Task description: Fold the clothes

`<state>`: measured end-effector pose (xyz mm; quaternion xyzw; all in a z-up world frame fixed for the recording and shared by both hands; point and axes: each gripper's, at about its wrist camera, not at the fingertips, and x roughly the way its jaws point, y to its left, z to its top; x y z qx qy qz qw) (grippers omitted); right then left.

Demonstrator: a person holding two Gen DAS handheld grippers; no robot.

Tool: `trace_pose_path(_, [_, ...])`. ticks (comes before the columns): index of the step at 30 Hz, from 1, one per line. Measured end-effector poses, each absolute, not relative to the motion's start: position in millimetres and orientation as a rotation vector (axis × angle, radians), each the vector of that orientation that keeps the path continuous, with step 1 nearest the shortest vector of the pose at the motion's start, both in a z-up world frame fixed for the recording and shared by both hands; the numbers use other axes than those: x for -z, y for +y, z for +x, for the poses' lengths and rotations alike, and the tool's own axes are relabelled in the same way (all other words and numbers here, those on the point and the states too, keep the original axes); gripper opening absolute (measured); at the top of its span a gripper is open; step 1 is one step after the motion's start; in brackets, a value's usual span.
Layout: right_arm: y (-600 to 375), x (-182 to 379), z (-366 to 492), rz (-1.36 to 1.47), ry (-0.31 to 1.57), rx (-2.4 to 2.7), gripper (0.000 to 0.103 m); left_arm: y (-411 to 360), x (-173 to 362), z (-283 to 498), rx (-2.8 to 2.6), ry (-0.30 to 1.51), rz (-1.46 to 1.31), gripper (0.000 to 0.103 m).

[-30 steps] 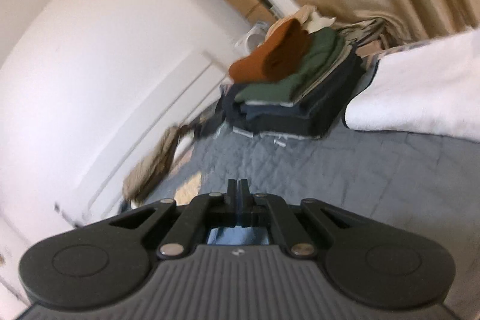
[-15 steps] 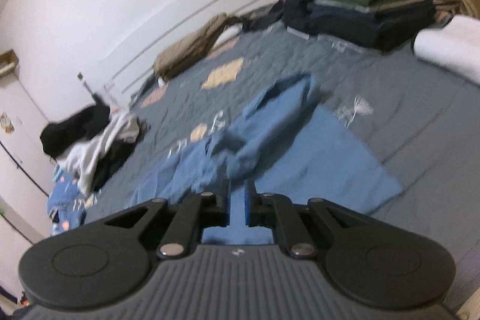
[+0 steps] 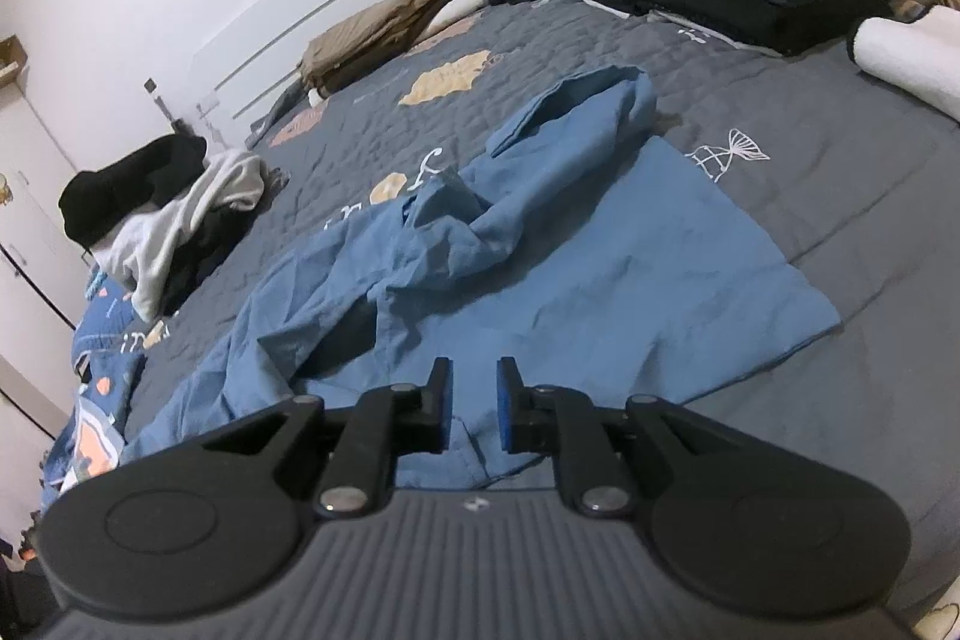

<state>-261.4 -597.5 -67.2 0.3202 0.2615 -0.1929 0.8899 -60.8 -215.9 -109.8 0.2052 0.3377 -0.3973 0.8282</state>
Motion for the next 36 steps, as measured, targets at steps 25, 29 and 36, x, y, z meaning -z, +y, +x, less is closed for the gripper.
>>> trace_pose_path(25, [-597.6, 65.2, -262.9, 0.654, 0.564, 0.434, 0.015, -37.2, -3.0, -41.0, 0.472, 0.728, 0.163, 0.002])
trace_pose_path(29, [-607.1, 68.6, -265.7, 0.624, 0.606, 0.502, 0.015, -46.5, 22.3, -38.6, 0.463, 0.834, 0.225, 0.003])
trace_pose_path(36, [-645.1, 77.5, -291.2, 0.617, 0.640, 0.673, 0.020, -67.5, 8.7, -75.0, 0.562, 0.782, 0.159, 0.008])
